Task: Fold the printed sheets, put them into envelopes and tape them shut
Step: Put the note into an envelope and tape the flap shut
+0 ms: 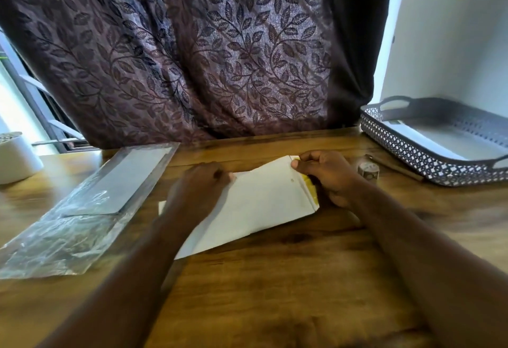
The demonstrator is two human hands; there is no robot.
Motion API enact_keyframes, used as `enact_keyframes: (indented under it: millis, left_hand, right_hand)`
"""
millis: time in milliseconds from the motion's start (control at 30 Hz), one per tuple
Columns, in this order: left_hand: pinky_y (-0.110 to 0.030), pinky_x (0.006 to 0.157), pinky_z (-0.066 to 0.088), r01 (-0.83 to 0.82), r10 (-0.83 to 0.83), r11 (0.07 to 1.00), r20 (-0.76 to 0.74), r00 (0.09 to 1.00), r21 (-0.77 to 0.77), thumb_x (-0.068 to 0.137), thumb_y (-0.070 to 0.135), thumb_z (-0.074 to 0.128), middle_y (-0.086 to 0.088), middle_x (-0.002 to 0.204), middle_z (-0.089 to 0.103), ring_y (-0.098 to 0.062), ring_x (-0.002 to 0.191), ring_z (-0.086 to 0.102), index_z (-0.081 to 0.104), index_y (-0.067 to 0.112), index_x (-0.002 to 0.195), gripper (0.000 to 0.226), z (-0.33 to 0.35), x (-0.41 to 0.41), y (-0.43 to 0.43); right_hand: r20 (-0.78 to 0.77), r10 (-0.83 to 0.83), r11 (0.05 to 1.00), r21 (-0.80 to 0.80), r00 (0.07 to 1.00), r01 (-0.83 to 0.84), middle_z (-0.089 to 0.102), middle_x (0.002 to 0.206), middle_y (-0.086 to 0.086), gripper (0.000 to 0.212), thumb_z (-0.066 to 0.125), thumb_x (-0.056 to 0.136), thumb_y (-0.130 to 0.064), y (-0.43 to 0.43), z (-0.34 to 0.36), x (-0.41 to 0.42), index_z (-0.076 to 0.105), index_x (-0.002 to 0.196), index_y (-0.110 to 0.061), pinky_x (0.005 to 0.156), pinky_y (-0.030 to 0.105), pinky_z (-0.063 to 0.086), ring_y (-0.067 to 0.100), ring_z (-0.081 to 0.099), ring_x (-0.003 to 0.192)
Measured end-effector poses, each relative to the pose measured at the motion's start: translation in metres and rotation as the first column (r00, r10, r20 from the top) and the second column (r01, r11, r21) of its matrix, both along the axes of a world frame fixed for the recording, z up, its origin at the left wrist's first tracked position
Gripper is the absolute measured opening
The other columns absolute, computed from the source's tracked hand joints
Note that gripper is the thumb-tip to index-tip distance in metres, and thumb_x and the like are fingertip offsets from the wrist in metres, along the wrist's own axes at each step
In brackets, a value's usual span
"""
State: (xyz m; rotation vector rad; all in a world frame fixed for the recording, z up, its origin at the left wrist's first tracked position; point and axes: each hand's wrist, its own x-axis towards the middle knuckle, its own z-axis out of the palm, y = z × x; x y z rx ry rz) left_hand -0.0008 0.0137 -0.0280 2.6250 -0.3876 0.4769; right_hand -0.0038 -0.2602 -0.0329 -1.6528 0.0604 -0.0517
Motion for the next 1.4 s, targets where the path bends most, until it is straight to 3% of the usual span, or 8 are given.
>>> enact_keyframes:
  millis: [133,267,433,633,867,1000,1200,1400]
  left_hand:
    - [-0.029,0.073,0.047,0.158,-0.176,0.962,-0.064,0.982,-0.224,0.096,0.045,0.058,0.014,0.091,0.067,-0.003,0.085,0.060,0.069,0.030,0.100,0.020,0.008,0.012,-0.046]
    - [-0.037,0.081,0.054,0.225,-0.247,0.949,-0.078,0.966,-0.221,0.095,0.039,0.062,0.012,0.089,0.070,-0.007,0.084,0.063,0.069,0.033,0.089,0.011,0.006,0.027,-0.061]
    - [-0.043,0.081,0.054,0.191,-0.194,0.943,0.013,0.981,-0.271,0.085,0.045,0.054,0.012,0.084,0.070,-0.012,0.081,0.065,0.067,0.033,0.081,0.018,0.003,0.033,-0.050]
    - [-0.044,0.074,0.056,0.181,-0.189,0.934,0.005,0.982,-0.308,0.083,0.050,0.054,0.012,0.075,0.067,-0.014,0.075,0.064,0.066,0.033,0.076,0.022,-0.006,0.040,-0.038]
    - [-0.031,0.078,0.054,0.187,-0.273,0.837,-0.097,0.957,-0.513,0.093,0.017,0.067,0.005,0.083,0.074,-0.007,0.075,0.066,0.075,0.019,0.085,0.012,-0.002,0.032,-0.049]
    - [-0.035,0.083,0.056,0.186,-0.273,0.852,-0.111,0.956,-0.490,0.092,0.021,0.069,0.007,0.087,0.075,-0.009,0.080,0.069,0.078,0.016,0.090,0.010,0.000,0.028,-0.053]
    - [-0.040,0.084,0.057,0.181,-0.237,0.923,-0.130,0.963,-0.341,0.092,0.026,0.069,0.009,0.088,0.074,-0.010,0.084,0.068,0.078,0.020,0.093,0.011,0.002,0.022,-0.054]
    - [-0.031,0.078,0.055,0.209,-0.272,0.913,-0.142,0.952,-0.351,0.090,0.023,0.072,0.014,0.087,0.072,-0.004,0.082,0.067,0.079,0.018,0.096,0.010,0.007,0.014,-0.056]
  right_hand:
    - [0.041,0.012,1.000,-0.027,0.999,-0.011,0.077,0.100,0.005,0.022,0.078,0.086,-0.021,0.007,0.004,-0.004,0.074,0.104,-0.009,0.073,0.031,0.059,0.022,0.074,0.095]
    - [0.040,0.032,0.999,0.007,0.999,-0.032,0.077,0.100,0.005,0.022,0.075,0.087,-0.013,0.006,0.008,-0.008,0.071,0.109,-0.011,0.072,0.032,0.060,0.022,0.075,0.093]
    - [-0.033,0.235,0.970,0.071,0.971,-0.232,0.076,0.109,0.010,0.040,0.072,0.084,0.005,0.007,0.009,-0.007,0.065,0.120,-0.011,0.081,0.037,0.061,0.024,0.073,0.102]
    - [-0.009,0.269,0.957,0.115,0.963,-0.266,0.075,0.110,0.016,0.037,0.070,0.086,0.003,0.001,0.013,-0.009,0.063,0.121,-0.008,0.079,0.039,0.062,0.027,0.074,0.101]
    - [0.189,0.072,0.936,-0.352,0.979,-0.001,0.076,0.095,0.001,0.031,0.077,0.086,-0.011,0.002,0.003,-0.005,0.069,0.116,-0.018,0.073,0.033,0.056,0.010,0.070,0.082]
    - [0.379,0.093,0.602,-0.758,0.921,0.251,0.054,0.101,-0.011,0.043,0.079,0.082,-0.019,0.012,0.007,-0.011,0.064,0.122,-0.024,0.063,0.016,0.036,0.007,0.051,0.084]
    - [0.365,0.079,0.592,-0.766,0.928,0.251,0.069,0.089,-0.011,0.017,0.073,0.086,-0.021,0.021,0.013,-0.020,0.071,0.101,-0.027,0.059,0.019,0.043,0.009,0.062,0.081]
    - [0.263,0.154,0.434,-0.884,0.952,0.174,0.054,0.103,-0.009,0.034,0.076,0.078,-0.015,0.018,0.014,-0.022,0.066,0.106,-0.030,0.065,0.026,0.046,0.012,0.056,0.090]
